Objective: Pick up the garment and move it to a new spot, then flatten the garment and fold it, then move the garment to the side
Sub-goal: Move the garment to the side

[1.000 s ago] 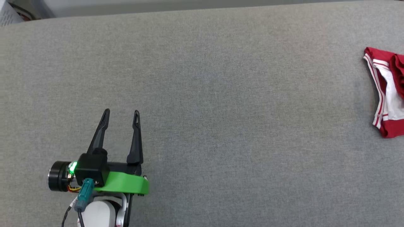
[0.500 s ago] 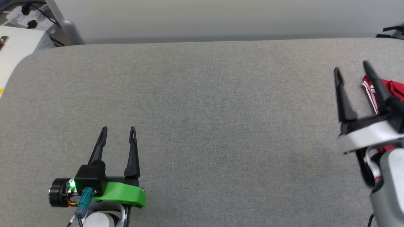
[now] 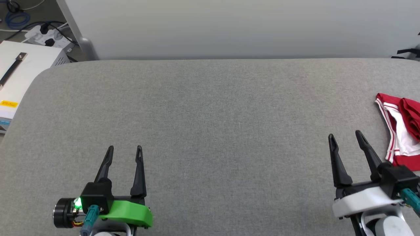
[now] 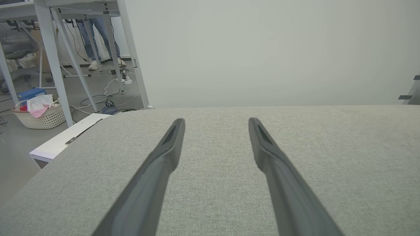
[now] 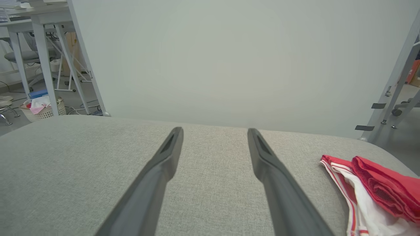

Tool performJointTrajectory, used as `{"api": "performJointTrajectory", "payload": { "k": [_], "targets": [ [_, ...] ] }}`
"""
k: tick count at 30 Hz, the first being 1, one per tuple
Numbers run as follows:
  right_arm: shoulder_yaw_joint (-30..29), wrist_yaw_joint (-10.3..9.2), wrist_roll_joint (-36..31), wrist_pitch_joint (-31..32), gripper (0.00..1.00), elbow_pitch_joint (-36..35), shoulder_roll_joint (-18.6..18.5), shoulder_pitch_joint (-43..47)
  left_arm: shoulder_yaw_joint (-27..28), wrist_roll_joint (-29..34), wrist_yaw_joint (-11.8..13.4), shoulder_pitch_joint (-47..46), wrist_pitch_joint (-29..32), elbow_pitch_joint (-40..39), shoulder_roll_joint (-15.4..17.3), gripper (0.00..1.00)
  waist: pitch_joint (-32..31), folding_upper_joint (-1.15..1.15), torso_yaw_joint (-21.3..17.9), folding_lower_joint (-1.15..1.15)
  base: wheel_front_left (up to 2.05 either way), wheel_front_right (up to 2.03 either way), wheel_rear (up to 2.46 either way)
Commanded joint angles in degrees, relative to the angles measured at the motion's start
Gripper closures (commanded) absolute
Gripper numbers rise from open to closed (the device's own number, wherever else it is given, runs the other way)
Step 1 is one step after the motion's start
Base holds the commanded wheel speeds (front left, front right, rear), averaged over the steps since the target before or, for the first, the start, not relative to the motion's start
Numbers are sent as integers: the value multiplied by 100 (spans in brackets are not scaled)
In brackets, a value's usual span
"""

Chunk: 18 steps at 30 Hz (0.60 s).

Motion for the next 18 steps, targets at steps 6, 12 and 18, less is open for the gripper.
{"api": "performJointTrajectory", "payload": {
  "k": [6,12,18],
  "targets": [
    [-216,-4,-150,-52,0,-391,200,459,-14,-79,-43,144,-34,28,-38,0,-84,0,56,1,0,0,0],
    [-327,-4,-192,-52,0,-582,287,653,-37,-119,-85,186,-34,33,-44,0,-117,0,96,1,0,0,0],
    [-356,-4,-223,-52,0,-607,334,746,-41,-114,-80,188,-34,39,-47,0,-141,0,129,1,0,0,0]
  ]
}}
